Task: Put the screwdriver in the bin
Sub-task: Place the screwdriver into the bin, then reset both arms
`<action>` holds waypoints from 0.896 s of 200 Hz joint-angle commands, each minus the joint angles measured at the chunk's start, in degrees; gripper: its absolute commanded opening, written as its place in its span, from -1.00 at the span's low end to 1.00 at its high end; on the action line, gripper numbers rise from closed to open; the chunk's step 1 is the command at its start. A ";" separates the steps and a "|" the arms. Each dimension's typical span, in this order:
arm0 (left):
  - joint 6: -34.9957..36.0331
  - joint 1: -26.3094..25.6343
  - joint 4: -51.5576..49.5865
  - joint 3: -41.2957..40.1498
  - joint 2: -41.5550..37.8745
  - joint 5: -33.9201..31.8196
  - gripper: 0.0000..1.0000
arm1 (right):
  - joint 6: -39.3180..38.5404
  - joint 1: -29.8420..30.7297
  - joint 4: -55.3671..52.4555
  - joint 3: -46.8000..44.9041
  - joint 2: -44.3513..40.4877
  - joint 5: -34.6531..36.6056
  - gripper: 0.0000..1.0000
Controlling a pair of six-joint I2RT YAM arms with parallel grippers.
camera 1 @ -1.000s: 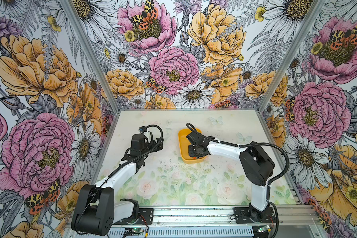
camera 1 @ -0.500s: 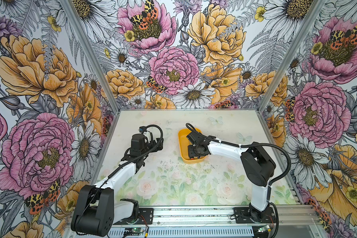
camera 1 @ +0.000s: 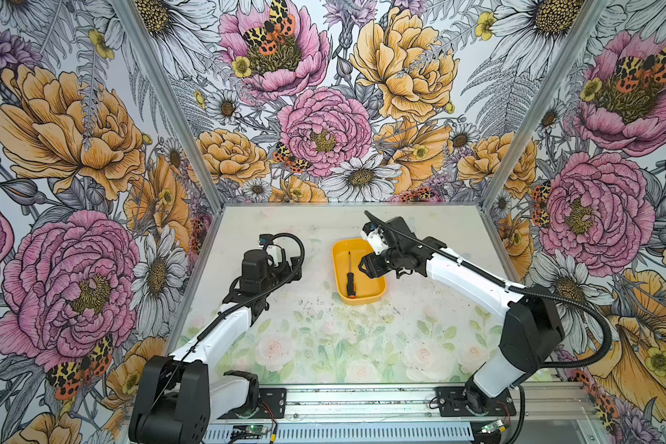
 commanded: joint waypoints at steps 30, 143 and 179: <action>8.31 1.21 6.01 0.22 -5.04 -5.74 0.98 | -7.96 -10.84 4.93 -6.90 -6.78 -1.33 0.25; 11.52 6.54 29.00 -11.56 -4.45 -9.17 0.98 | -3.36 -31.14 43.52 -33.18 -14.76 11.36 0.27; 11.35 7.71 35.79 -14.25 -0.96 -8.40 0.98 | -3.20 -32.13 59.01 -42.66 -15.00 15.39 0.27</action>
